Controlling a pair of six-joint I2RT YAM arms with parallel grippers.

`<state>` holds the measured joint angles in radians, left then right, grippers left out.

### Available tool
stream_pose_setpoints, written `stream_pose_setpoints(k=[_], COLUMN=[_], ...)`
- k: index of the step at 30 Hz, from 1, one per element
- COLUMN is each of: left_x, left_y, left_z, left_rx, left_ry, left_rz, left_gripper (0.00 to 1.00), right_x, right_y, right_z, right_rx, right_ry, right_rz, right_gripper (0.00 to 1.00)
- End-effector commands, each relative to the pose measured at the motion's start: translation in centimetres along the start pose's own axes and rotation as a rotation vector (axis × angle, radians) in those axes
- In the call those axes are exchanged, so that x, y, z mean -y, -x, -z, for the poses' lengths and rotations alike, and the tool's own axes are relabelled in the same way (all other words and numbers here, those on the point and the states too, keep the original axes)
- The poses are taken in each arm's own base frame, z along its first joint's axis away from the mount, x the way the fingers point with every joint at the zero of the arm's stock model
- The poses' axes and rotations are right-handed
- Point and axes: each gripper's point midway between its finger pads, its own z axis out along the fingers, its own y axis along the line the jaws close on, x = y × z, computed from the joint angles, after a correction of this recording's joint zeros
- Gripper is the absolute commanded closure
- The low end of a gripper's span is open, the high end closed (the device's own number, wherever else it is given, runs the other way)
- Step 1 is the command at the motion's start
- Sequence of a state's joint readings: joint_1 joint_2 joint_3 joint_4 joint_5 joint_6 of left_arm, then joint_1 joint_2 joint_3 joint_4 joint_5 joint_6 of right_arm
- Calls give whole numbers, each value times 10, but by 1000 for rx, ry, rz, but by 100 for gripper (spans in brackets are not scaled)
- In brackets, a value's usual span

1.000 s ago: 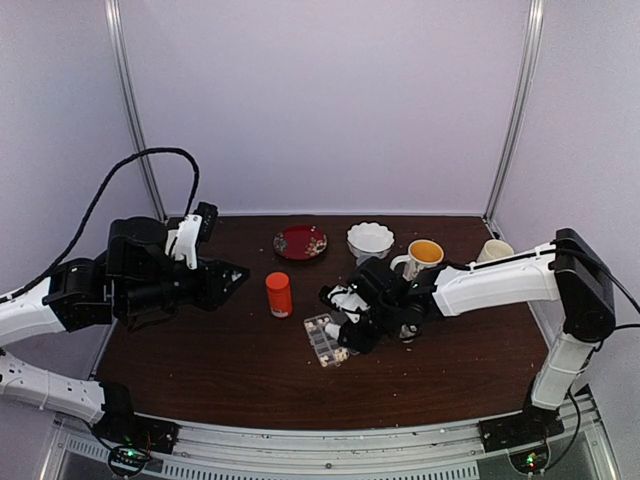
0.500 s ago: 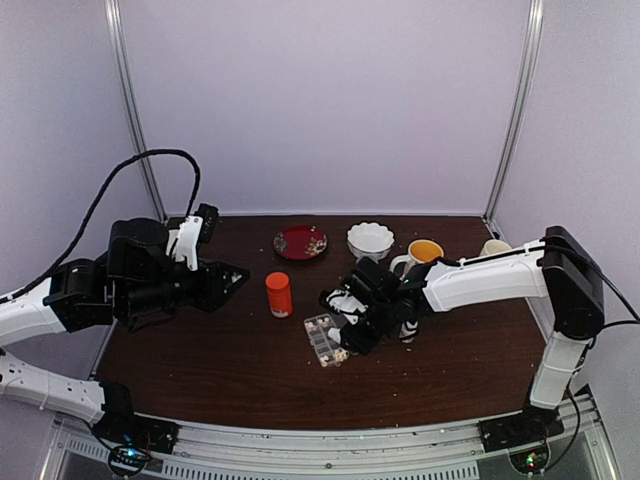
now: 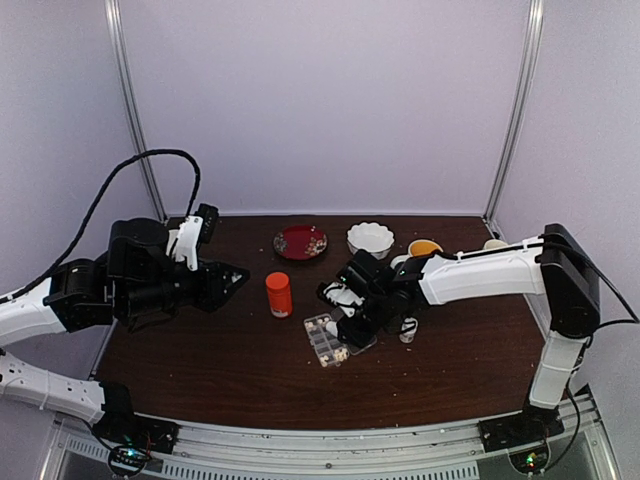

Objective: Sort the pills into containers
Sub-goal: Pour the pill into the compartment of the pill container.

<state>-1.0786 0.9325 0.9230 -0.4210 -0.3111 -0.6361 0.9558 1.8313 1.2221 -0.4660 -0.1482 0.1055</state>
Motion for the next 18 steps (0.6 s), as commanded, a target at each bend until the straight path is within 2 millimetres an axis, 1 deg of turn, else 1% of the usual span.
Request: stream_pose_setpoints(k=[1,8,10,14,16,18], left_x=[-3,-2,-2,-3,-3,-3], left_y=[4,4,4,2,1,0], left_z=[1,1,1,0,-1,-2], left_rx=[21,19,17,14,10,8], left_ry=[5,0,-1,3,4,5], left_rz=[-9,-11,-11,-12,-15,-14], left_gripper=[100,100,100,100,100,100], right_x=[10,11,11,7,7,9], right_y=[4,3,4,12,12,9], right_z=[-6,-13,-12,-4,-4,-8], right_rx=[-18,-56,-57,-14,-14,-35], right_ry=[-44,-50,-48,-28,-30,-42], right_rz=[-31,-39,-34,-33,-33,-36], right_gripper=[100,100,100,100,100,100])
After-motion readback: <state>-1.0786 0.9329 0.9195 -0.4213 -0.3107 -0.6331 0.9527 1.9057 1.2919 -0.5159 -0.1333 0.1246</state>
